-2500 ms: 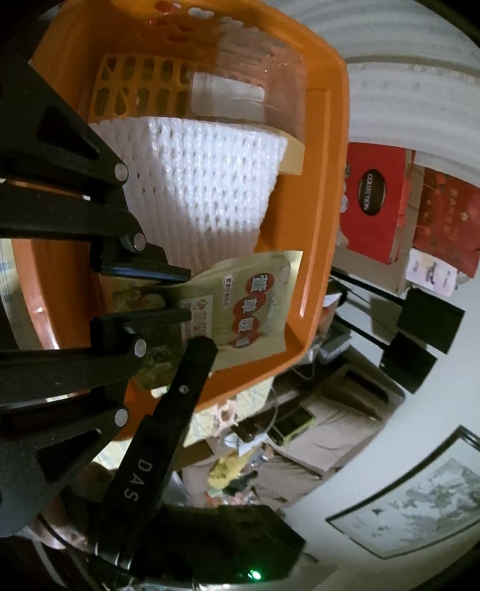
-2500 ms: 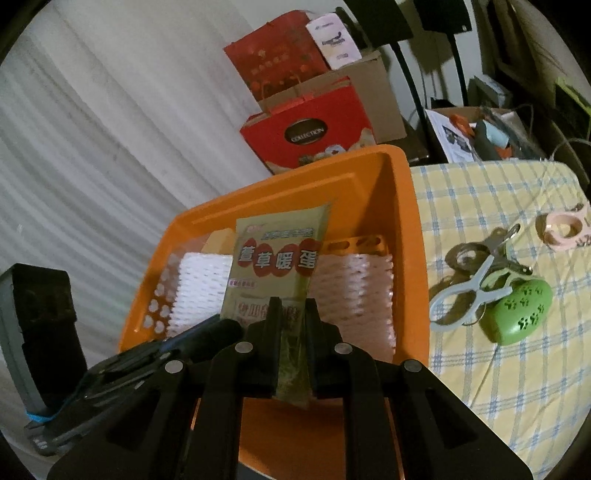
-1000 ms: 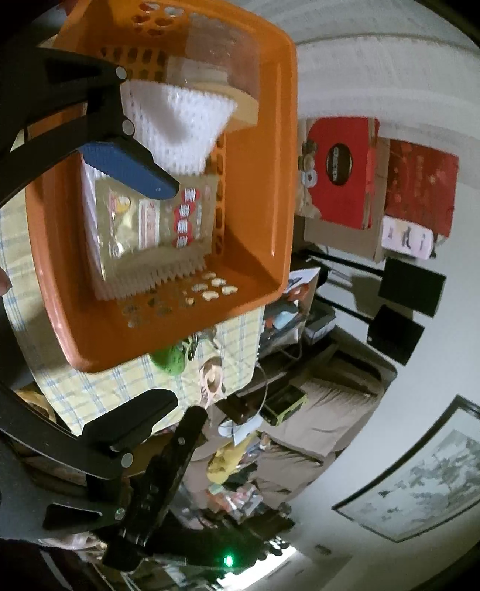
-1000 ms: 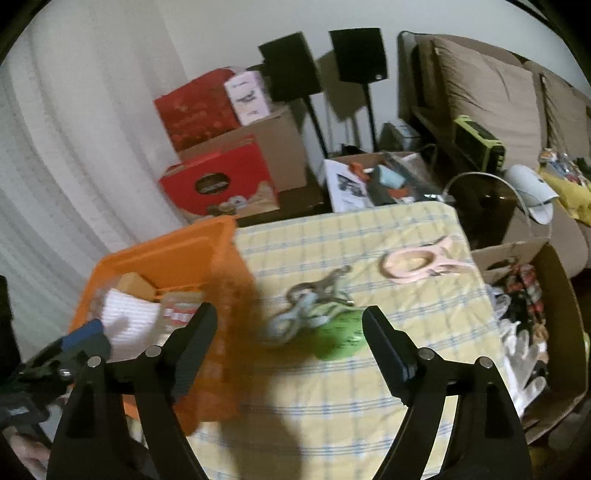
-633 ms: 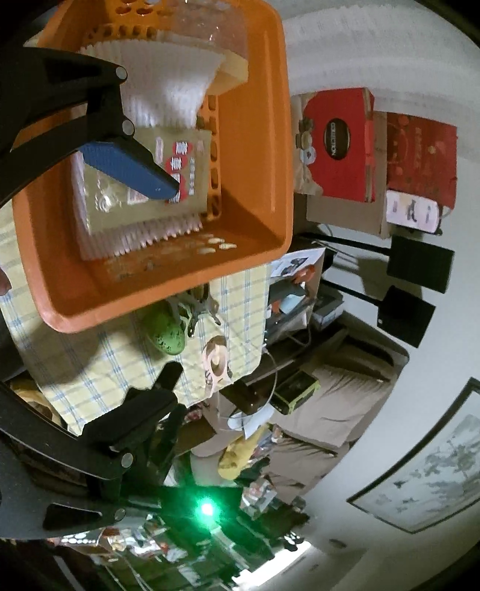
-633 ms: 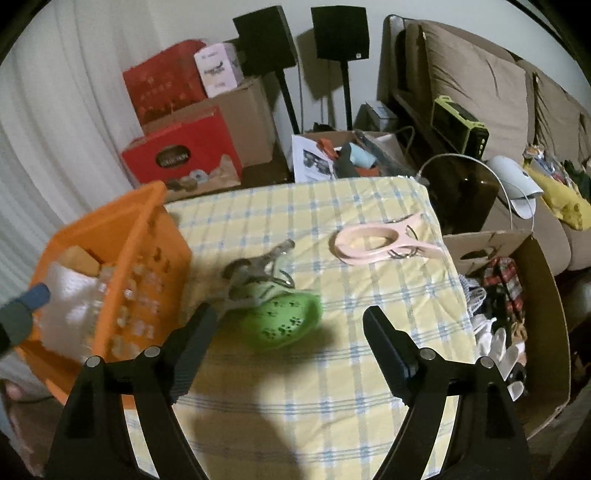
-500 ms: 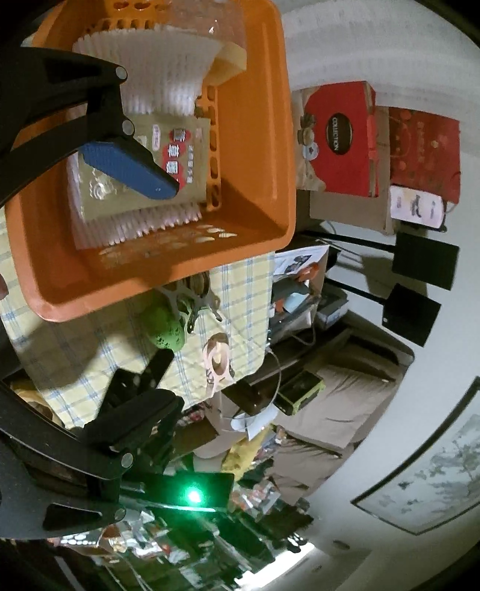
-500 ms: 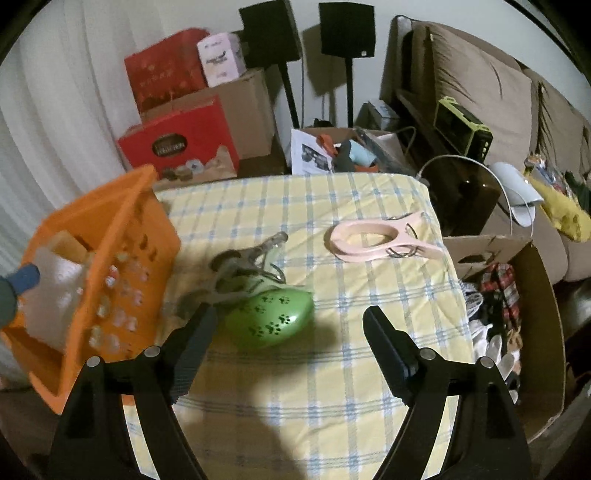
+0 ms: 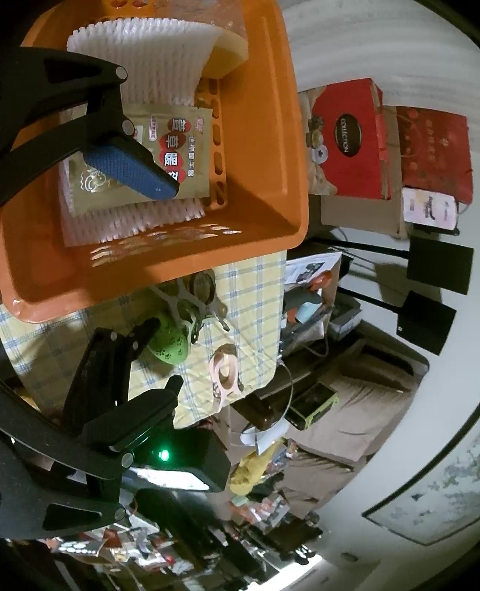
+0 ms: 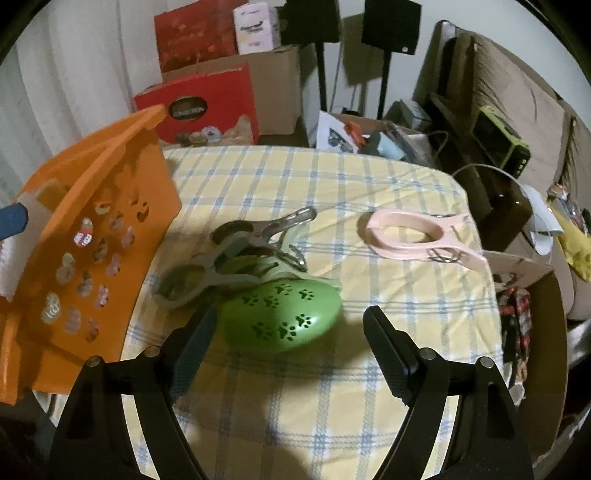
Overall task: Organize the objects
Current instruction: 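Grasp the green paw-print egg with the right gripper while the left gripper moves toward the clips, then grasp the grey, green and white clothespins with the left gripper while the right gripper holds the egg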
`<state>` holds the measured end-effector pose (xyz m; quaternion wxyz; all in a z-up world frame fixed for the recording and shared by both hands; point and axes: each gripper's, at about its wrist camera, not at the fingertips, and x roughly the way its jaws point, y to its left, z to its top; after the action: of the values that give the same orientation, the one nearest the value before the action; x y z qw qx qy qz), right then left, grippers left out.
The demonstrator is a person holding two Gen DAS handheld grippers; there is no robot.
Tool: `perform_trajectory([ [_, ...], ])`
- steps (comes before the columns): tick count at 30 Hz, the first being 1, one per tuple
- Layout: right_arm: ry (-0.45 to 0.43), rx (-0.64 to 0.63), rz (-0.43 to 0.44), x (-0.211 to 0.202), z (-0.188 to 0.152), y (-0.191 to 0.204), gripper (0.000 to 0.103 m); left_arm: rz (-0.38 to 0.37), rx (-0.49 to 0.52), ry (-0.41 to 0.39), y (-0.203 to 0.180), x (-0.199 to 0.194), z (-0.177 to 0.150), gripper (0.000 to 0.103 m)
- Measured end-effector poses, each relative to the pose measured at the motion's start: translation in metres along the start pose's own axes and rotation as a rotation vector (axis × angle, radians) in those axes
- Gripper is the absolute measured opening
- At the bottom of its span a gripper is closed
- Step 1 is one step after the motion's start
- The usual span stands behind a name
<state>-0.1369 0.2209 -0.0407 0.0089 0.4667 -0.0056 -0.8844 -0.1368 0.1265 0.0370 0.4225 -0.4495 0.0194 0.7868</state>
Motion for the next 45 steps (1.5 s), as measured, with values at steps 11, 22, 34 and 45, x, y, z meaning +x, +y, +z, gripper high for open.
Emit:
perform_trajectory([
  [11, 0.007, -0.019, 0.032, 0.012, -0.004, 0.0, 0.078, -0.009, 0.02, 0.021, -0.002, 0.003, 0.001, 0.103],
  [22, -0.002, 0.069, 0.053, -0.021, -0.018, -0.027, 0.078, -0.027, 0.115, 0.069, -0.031, 0.015, 0.012, 0.102],
  [34, -0.074, 0.194, 0.044, -0.08, -0.038, -0.071, 0.078, -0.006, 0.295, 0.184, -0.076, 0.05, 0.027, 0.094],
  [45, -0.107, 0.224, 0.051, -0.106, -0.052, -0.085, 0.078, 0.138, 0.565, 0.425, -0.098, 0.11, 0.012, 0.047],
])
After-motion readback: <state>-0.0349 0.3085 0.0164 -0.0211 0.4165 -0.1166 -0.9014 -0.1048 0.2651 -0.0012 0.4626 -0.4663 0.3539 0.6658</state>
